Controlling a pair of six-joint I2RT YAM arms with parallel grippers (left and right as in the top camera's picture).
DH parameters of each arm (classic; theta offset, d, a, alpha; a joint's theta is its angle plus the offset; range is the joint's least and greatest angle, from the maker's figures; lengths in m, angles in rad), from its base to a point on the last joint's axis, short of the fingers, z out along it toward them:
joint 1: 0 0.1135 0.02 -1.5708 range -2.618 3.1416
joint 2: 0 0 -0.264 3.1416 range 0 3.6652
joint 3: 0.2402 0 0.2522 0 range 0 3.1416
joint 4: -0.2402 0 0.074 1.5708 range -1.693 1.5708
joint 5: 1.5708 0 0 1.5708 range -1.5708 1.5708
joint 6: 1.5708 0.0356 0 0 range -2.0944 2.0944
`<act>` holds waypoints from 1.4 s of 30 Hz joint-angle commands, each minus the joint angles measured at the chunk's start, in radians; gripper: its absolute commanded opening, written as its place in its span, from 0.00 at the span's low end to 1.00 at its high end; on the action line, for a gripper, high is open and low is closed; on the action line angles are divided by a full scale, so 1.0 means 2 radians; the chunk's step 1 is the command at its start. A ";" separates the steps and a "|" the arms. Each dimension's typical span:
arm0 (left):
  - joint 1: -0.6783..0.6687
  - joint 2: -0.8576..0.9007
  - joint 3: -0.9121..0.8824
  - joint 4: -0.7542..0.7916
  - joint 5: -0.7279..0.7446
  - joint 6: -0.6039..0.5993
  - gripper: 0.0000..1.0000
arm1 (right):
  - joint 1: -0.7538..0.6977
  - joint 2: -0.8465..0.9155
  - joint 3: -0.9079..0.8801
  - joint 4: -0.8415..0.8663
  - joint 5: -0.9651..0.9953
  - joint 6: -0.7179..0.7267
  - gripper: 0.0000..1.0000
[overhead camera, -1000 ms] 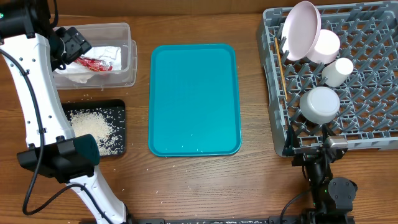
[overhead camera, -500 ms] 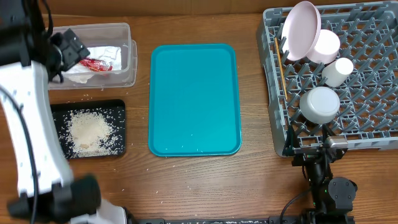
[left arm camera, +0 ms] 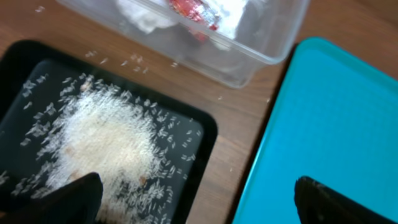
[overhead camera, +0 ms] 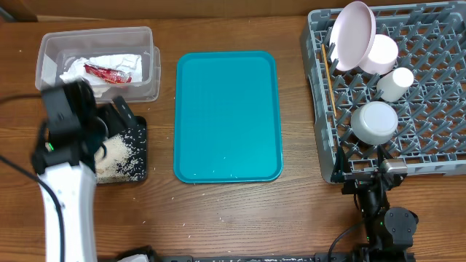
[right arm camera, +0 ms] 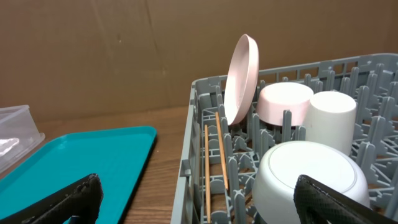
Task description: Sort waste into correct bins and load items into the dishwasher
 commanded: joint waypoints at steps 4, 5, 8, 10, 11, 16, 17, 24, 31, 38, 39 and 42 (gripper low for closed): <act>-0.004 -0.099 -0.168 0.130 0.055 0.040 1.00 | 0.002 -0.006 -0.005 0.002 0.004 -0.002 1.00; -0.004 -0.108 -0.188 0.147 0.055 0.040 1.00 | 0.002 -0.006 -0.005 0.002 0.004 -0.002 1.00; -0.006 -0.137 -0.257 0.210 0.055 0.040 1.00 | 0.002 -0.006 -0.005 0.002 0.004 -0.002 1.00; -0.011 -0.154 -0.297 0.247 0.054 0.040 1.00 | 0.002 -0.006 -0.005 0.002 0.004 -0.002 1.00; -0.017 -0.163 -0.319 0.269 0.054 0.040 1.00 | 0.002 -0.006 -0.005 0.002 0.004 -0.002 1.00; -0.043 -0.204 -0.403 0.360 0.050 0.040 1.00 | 0.002 -0.006 -0.005 0.002 0.004 -0.002 1.00; -0.047 -0.212 -0.415 0.371 0.047 0.040 1.00 | 0.002 -0.006 -0.005 0.002 0.004 -0.002 1.00; -0.053 -0.265 -0.469 0.393 0.039 0.040 1.00 | 0.002 -0.006 -0.005 0.002 0.004 -0.002 1.00; -0.056 -0.314 -0.519 0.426 0.036 0.038 1.00 | 0.002 -0.006 -0.005 0.002 0.004 -0.002 1.00; -0.096 -0.351 -0.529 0.425 0.009 0.040 1.00 | 0.002 -0.006 -0.005 0.002 0.004 -0.002 1.00; -0.105 -0.355 -0.529 0.421 0.002 0.040 1.00 | 0.002 -0.006 -0.005 0.002 0.004 -0.002 1.00; -0.128 -0.369 -0.529 0.392 -0.002 0.040 1.00 | 0.002 -0.006 -0.005 0.002 0.004 -0.002 1.00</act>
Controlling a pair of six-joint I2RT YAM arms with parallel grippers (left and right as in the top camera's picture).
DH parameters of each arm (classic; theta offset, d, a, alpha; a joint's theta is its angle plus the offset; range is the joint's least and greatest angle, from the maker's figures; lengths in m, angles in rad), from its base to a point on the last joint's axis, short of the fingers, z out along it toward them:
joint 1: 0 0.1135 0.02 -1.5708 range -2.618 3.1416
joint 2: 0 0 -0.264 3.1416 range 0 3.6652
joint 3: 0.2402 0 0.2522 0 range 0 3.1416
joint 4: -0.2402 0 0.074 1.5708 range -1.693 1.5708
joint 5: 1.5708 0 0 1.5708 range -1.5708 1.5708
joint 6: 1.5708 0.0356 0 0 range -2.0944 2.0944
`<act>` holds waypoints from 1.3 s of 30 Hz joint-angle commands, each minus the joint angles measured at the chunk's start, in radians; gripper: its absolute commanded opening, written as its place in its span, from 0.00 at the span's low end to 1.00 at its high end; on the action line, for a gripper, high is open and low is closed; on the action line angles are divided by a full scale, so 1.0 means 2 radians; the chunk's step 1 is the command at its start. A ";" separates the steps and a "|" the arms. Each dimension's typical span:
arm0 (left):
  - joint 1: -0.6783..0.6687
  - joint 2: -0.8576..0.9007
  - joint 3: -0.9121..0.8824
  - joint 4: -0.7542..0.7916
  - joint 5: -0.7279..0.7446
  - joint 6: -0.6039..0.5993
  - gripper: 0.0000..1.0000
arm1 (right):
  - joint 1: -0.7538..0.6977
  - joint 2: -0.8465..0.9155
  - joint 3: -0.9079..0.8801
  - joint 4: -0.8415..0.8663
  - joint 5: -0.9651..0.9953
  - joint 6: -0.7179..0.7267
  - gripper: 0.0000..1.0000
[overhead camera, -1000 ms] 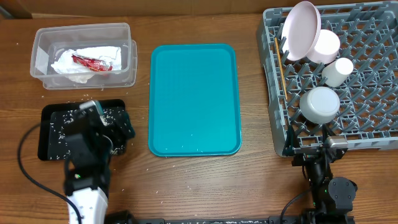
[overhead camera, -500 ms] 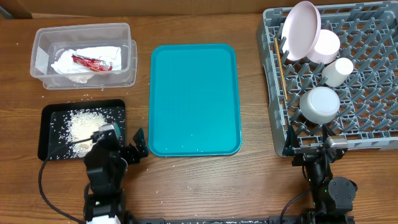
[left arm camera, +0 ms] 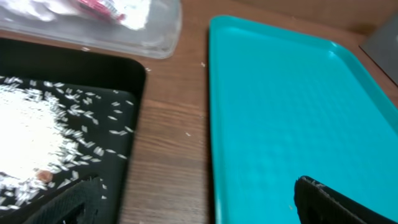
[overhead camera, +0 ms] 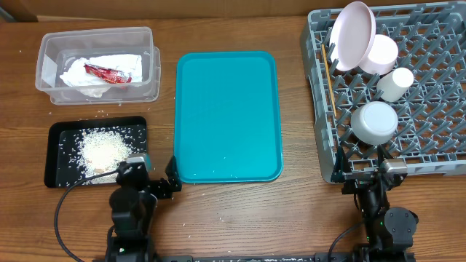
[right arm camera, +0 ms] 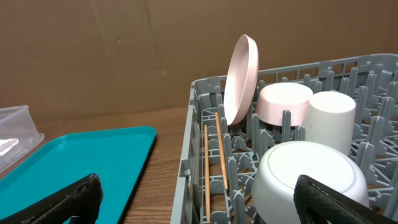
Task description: Sort waste into correct bins and load items into the dishwasher
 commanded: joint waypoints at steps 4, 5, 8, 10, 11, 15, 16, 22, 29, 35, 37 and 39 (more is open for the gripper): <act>-0.041 -0.049 -0.003 -0.073 -0.030 0.009 1.00 | 0.002 -0.006 -0.005 0.002 0.003 -0.002 1.00; -0.045 -0.059 -0.003 -0.074 -0.031 0.016 1.00 | 0.002 -0.006 -0.005 0.002 0.003 -0.002 1.00; -0.047 -0.088 -0.003 -0.074 -0.034 0.027 1.00 | 0.002 -0.006 -0.005 0.002 0.003 -0.002 1.00; -0.047 -0.105 -0.003 -0.074 -0.034 0.034 1.00 | 0.002 -0.006 -0.005 0.002 0.003 -0.002 1.00; -0.047 -0.112 -0.003 -0.074 -0.034 0.037 1.00 | 0.002 -0.006 -0.005 0.002 0.003 -0.002 1.00; -0.047 -0.135 -0.003 -0.074 -0.037 0.042 1.00 | 0.002 -0.006 -0.005 0.002 0.003 -0.002 1.00; -0.047 -0.141 -0.003 -0.074 -0.037 0.048 1.00 | 0.002 -0.006 -0.005 0.002 0.003 -0.002 1.00; -0.047 -0.174 -0.003 -0.074 -0.039 0.076 1.00 | 0.002 -0.006 -0.005 0.002 0.003 -0.002 1.00; -0.046 -0.205 -0.003 -0.074 -0.049 0.094 1.00 | 0.002 -0.006 -0.005 0.002 0.003 -0.002 1.00; -0.046 -0.229 -0.003 -0.074 -0.051 0.105 1.00 | 0.002 -0.006 -0.005 0.002 0.003 -0.002 1.00; -0.045 -0.238 -0.003 -0.074 -0.054 0.107 1.00 | 0.002 -0.006 -0.005 0.002 0.003 -0.002 1.00; -0.041 -0.248 -0.003 -0.074 -0.055 0.107 1.00 | 0.002 -0.006 -0.005 0.002 0.003 -0.002 1.00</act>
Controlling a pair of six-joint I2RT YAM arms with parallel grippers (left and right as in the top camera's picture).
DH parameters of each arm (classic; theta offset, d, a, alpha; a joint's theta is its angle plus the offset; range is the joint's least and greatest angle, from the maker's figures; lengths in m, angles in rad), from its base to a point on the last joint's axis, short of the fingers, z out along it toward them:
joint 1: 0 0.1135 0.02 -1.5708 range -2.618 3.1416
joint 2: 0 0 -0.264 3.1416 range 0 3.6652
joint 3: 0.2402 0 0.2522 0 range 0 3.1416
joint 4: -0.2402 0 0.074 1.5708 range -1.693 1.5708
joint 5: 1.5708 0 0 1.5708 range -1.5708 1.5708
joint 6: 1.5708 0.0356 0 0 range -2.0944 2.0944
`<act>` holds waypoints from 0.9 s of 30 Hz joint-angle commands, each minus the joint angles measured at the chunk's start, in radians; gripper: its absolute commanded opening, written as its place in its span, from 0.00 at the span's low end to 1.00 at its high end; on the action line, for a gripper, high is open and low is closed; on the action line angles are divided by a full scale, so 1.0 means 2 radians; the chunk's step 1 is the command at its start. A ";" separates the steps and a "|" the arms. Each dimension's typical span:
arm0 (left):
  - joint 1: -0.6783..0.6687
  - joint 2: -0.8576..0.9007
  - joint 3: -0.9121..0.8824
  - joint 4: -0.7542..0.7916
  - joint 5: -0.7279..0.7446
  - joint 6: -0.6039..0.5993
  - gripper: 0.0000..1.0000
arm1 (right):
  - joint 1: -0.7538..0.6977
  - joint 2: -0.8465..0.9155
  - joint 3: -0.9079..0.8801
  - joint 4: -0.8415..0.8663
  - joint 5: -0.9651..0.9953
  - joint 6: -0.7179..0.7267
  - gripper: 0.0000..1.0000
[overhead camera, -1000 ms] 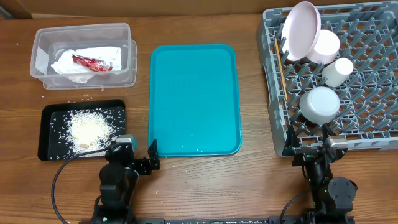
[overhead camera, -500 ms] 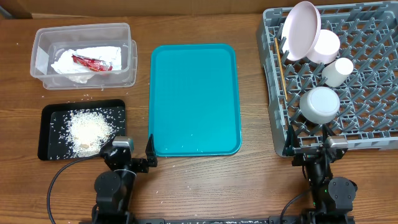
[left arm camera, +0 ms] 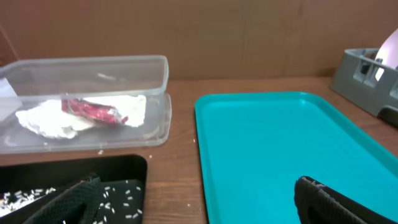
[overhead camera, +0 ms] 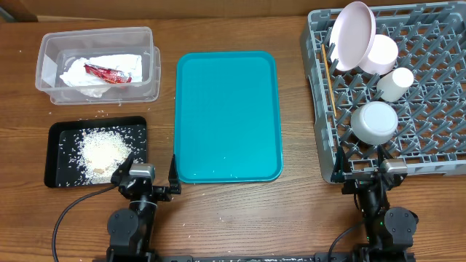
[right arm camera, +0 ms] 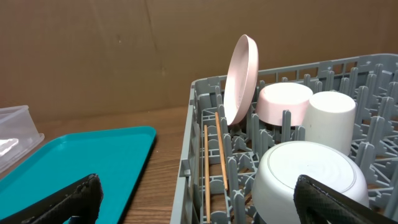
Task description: Sort waste into correct bins and load items into the dishwasher
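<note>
A clear bin (overhead camera: 98, 65) at the back left holds crumpled white paper and a red wrapper (left arm camera: 90, 111). In front of it a black tray (overhead camera: 62, 149) carries a heap of rice. The grey dish rack (overhead camera: 429, 145) on the right holds a pink plate (overhead camera: 353, 33), a pink bowl (overhead camera: 382, 52), a white cup (overhead camera: 395, 82), a white bowl (overhead camera: 375, 121) and chopsticks (right arm camera: 219, 165). My left gripper (overhead camera: 145, 178) (left arm camera: 199, 205) rests open and empty at the front edge, between the black tray and the teal tray. My right gripper (overhead camera: 364, 177) (right arm camera: 199, 199) rests open and empty before the rack's front left corner.
A bare teal tray (overhead camera: 227, 116) lies in the middle of the wooden table. Loose rice grains are scattered on the wood around the black tray. Cardboard walls close off the back.
My left wrist has tipped up. Its view now runs level across the table to the clear bin and teal tray, where before it looked down at the black tray's corner. The right arm is unchanged.
My left gripper was first open above the rice tray, close to the clear bin. Then it was back at the table's front edge between the black and teal trays, still open and empty. Now it sits there level. The right arm stayed parked throughout.
</note>
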 commanded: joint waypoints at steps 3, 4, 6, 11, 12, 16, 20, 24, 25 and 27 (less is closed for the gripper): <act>0.013 -0.017 -0.002 -0.001 -0.010 0.011 1.00 | 0.002 -0.006 -0.005 0.001 0.003 -0.002 1.00; 0.016 -0.017 -0.002 -0.001 -0.010 0.007 1.00 | 0.002 -0.006 -0.005 0.001 0.003 -0.002 1.00; 0.023 -0.017 -0.002 -0.001 -0.010 -0.005 1.00 | 0.002 -0.006 -0.005 0.001 0.003 -0.002 1.00; 0.030 -0.017 -0.002 -0.001 -0.010 -0.017 1.00 | 0.002 -0.006 -0.005 0.001 0.003 -0.002 1.00; 0.030 -0.017 -0.002 -0.001 -0.010 -0.017 1.00 | 0.002 -0.006 -0.005 0.001 0.003 -0.002 1.00; 0.030 -0.017 -0.002 -0.001 -0.008 -0.017 1.00 | 0.002 -0.006 -0.005 0.001 0.003 -0.002 1.00; 0.030 -0.017 -0.002 -0.001 -0.006 -0.017 1.00 | 0.002 -0.006 -0.005 0.001 0.003 -0.002 1.00; 0.030 -0.017 -0.002 -0.001 -0.006 -0.017 1.00 | 0.002 -0.006 -0.005 0.002 0.003 -0.002 1.00; 0.030 -0.017 -0.002 -0.001 -0.006 -0.017 1.00 | 0.002 -0.006 -0.005 0.001 0.003 -0.002 1.00; 0.030 -0.017 -0.002 -0.001 -0.006 -0.017 1.00 | 0.002 -0.006 -0.005 0.002 0.003 -0.002 1.00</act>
